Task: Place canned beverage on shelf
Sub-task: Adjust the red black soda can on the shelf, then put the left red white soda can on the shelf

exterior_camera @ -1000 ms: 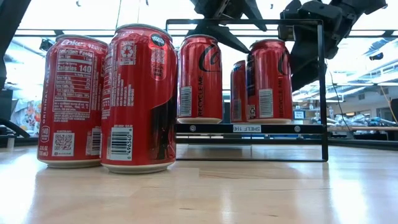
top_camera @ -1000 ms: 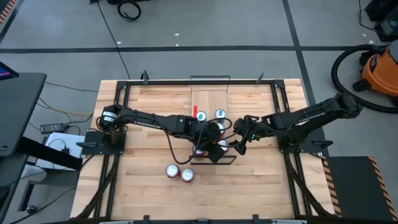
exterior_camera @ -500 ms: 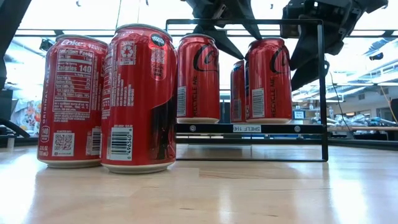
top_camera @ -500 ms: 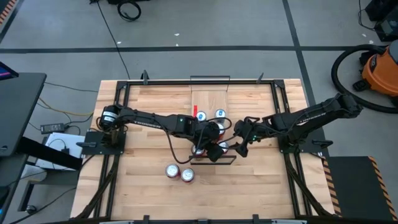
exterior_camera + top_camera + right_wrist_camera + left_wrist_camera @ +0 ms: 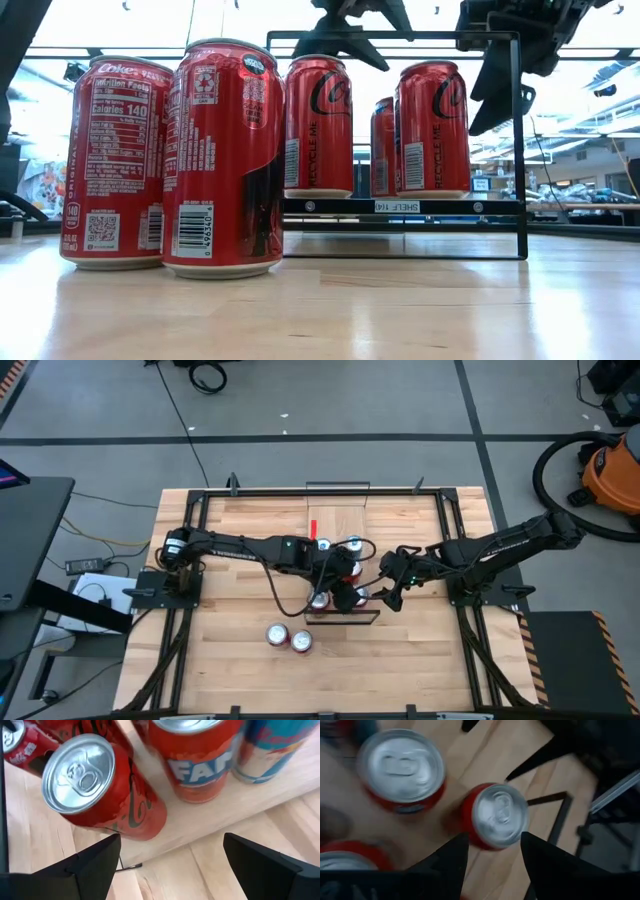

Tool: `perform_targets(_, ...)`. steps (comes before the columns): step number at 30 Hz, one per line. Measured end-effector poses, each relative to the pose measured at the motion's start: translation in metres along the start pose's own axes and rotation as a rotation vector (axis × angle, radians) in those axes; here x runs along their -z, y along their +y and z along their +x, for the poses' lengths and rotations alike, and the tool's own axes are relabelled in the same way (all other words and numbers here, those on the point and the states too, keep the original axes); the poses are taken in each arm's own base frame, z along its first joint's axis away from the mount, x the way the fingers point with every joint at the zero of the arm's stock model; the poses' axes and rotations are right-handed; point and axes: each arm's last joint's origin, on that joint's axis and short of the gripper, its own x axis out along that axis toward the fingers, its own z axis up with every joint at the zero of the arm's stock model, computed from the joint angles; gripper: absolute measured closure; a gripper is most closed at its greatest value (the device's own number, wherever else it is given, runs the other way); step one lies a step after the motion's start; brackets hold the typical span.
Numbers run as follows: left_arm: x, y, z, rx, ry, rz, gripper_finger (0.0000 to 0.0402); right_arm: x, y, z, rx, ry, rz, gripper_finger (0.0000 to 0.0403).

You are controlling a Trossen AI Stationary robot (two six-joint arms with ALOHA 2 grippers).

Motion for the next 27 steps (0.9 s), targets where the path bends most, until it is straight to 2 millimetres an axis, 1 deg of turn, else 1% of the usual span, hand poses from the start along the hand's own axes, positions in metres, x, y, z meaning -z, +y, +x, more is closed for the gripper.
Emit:
perform_targets(4,-0.001,-0.007,-0.022,-0.043,0.039,0.088,0.021,-0.003,-0.001,-0.014,0.015,-0.019,0.001,0.0039)
perform_targets(10,0.018,-0.029,-0.057,-0.097,0.15,0.281,0.021,-0.005,-0.006,-0.038,-0.004,-0.11,0.015,0.0039)
perform_targets(13,0.027,-0.035,-0.067,-0.142,0.17,0.352,0.021,-0.005,-0.008,-0.046,-0.013,-0.142,0.022,0.0039)
perform_targets(16,0.033,-0.035,-0.076,-0.182,0.161,0.394,0.021,-0.006,-0.01,-0.05,-0.016,-0.157,0.027,0.0039)
perform_targets(20,0.037,-0.032,-0.09,-0.216,0.093,0.419,0.021,-0.007,-0.012,-0.05,-0.011,-0.162,0.035,0.0039)
perform_targets(25,0.044,-0.025,-0.11,-0.141,0.007,0.375,0.021,-0.007,-0.012,-0.05,-0.015,-0.162,0.036,0.0039)
perform_targets(27,0.053,-0.024,-0.116,-0.079,0.008,0.358,0.021,-0.007,-0.011,-0.05,-0.016,-0.162,0.037,0.0039)
